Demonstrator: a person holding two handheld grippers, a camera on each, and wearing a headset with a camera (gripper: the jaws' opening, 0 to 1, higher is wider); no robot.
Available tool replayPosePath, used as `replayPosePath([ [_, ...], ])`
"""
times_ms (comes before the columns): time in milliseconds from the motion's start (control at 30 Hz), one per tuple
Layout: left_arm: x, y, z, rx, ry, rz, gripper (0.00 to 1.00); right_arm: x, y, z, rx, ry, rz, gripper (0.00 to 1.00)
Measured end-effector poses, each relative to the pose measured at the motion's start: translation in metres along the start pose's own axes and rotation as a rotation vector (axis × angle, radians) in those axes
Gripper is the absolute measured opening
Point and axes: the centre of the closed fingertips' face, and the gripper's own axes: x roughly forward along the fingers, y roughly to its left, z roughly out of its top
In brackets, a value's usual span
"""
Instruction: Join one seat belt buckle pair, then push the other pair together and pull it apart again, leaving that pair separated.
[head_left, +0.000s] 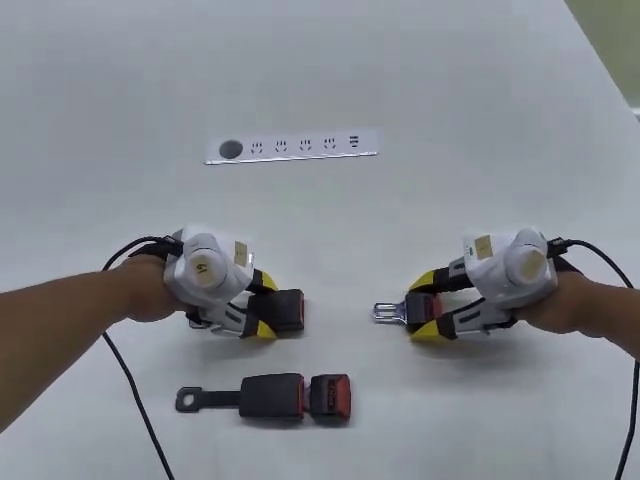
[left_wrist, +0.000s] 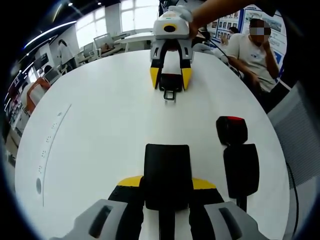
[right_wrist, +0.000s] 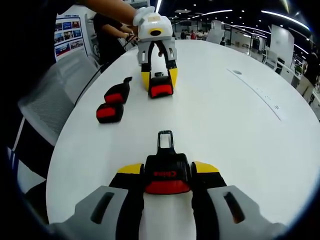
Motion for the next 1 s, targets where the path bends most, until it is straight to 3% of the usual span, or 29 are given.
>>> replayPosePath([
  [433, 0.000, 0.000, -0.001, -0.002, 0.010, 0.002, 0.35, -0.013, 0.006, 0.001, 0.014, 0.014, -0.018, 0.35],
  [800, 0.002, 0.001, -0.002, -0.032, 0.057, 0.026, 0.37, -0.010, -0.001, -0.001, 0.070, 0.038, -0.071, 0.38],
  [867, -0.001, 0.000, 0.001, -0.045, 0.072, 0.041, 0.44, -0.009, -0.003, -0.003, 0.136, 0.035, -0.115, 0.46],
  [900, -0.001, 0.000, 0.000, -0.046, 0.080, 0.047, 0.52, -0.006, -0.006, -0.002, 0.148, 0.022, -0.122, 0.50],
  [933, -0.001, -0.001, -0.003, -0.051, 0.089, 0.051, 0.63, -0.005, -0.009, -0.004, 0.186, 0.018, -0.160, 0.53],
  [1000, -0.001, -0.002, -0.004, -0.078, 0.074, 0.051, 0.72, -0.004, -0.007, -0.002, 0.197, 0.013, -0.186, 0.58],
])
